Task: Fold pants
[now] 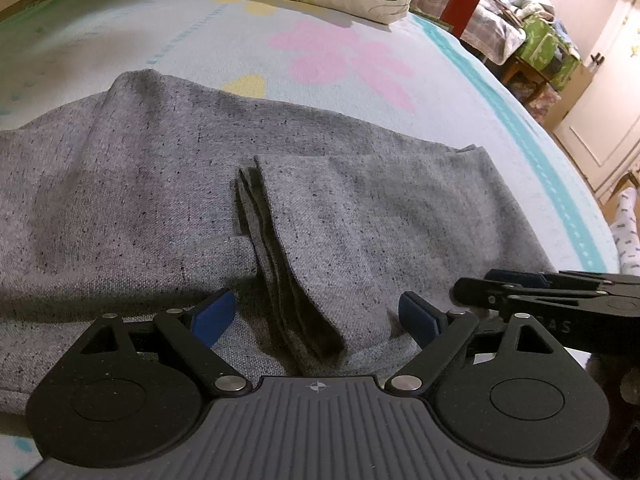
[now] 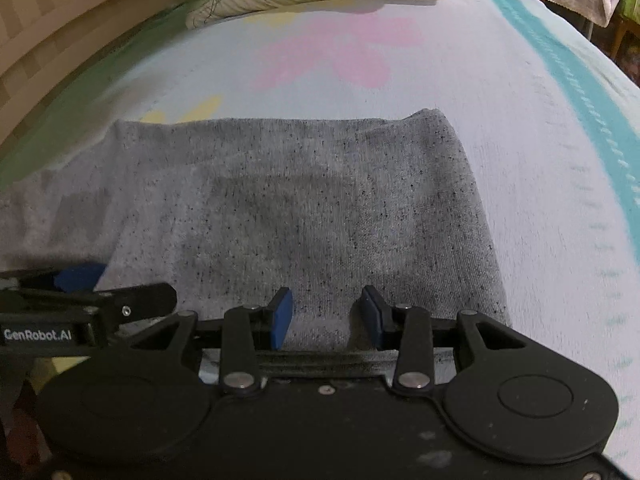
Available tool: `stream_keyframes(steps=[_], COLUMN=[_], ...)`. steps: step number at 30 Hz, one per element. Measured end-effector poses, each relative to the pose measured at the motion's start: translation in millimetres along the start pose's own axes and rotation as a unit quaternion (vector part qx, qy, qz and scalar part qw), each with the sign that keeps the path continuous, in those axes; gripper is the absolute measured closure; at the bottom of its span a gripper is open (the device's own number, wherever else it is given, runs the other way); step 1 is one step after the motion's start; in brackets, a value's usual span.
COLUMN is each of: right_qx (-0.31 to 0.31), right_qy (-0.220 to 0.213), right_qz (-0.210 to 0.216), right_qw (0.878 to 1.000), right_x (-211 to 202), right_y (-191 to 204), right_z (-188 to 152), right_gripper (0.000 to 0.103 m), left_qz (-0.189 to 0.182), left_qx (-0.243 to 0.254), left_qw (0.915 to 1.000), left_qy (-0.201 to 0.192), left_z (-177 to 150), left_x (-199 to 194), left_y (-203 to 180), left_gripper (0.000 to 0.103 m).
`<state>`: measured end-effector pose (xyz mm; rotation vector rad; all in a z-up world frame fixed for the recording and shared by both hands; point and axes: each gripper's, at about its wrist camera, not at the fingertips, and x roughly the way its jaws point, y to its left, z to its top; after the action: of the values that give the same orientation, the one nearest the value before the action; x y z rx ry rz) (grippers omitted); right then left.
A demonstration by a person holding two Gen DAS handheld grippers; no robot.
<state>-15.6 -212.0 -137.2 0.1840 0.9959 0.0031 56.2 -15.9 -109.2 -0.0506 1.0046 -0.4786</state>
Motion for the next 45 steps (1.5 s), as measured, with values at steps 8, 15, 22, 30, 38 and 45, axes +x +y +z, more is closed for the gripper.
stream_keyframes(steps=[8, 15, 22, 30, 38, 45], right_qx=[-0.019, -0.021, -0.026, -0.035, -0.036, -0.040], right_qy=[-0.010, -0.014, -0.011, -0.009, 0.003, 0.010], right_qz=[-0.018, -0.019, -0.016, -0.020, -0.018, -0.019], right_qw=[1.000, 0.999, 0.999, 0.999, 0.999, 0.999], right_x=[7, 5, 4, 6, 7, 10], right_y=[8, 10, 9, 12, 12, 14], right_z=[-7, -11, -9, -9, -4, -1], right_gripper=[0.059, 0.059, 0.059, 0.059, 0.059, 0.059], left_qz=[0.008, 0.040, 0.083, 0.240, 0.276, 0.278], left_qx=[0.023, 0.044, 0.027, 0.059, 0.017, -0.059], left_qw=[0.9997, 0.9981, 0.9956, 0.9650, 0.9522, 0.9556], left_qy=[-0.004, -0.017, -0.034, -0.087, -0.130, -0.077], left_z=[-2, -8, -5, 29, 72, 73], left_x=[5, 4, -8, -62, -142, -179], left_y=[-10, -22, -17, -9, 68, 171], left_gripper=[0.004, 0.005, 0.007, 0.010, 0.011, 0.012])
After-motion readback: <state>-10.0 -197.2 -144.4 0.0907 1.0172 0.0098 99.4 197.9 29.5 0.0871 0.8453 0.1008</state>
